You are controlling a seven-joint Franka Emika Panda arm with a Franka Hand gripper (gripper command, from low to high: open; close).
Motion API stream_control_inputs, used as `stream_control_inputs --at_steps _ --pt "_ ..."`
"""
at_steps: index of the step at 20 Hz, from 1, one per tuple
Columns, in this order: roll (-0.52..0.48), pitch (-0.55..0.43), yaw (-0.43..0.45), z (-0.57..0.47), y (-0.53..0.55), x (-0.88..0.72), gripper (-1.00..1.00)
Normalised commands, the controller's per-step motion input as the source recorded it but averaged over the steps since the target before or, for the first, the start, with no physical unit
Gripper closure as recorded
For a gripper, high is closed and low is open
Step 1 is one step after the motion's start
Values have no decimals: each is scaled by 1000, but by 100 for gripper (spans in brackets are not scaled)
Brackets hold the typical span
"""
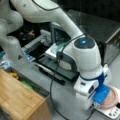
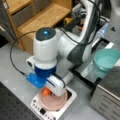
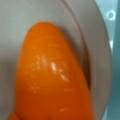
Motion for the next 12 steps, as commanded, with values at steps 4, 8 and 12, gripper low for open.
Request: stream_control_inputs --at_steps 4,8,12 --pt "-374 97 -2 47 173 208 -100" --pt "-383 105 -2 43 190 174 -100" --pt "-366 96 7 9 180 152 -100"
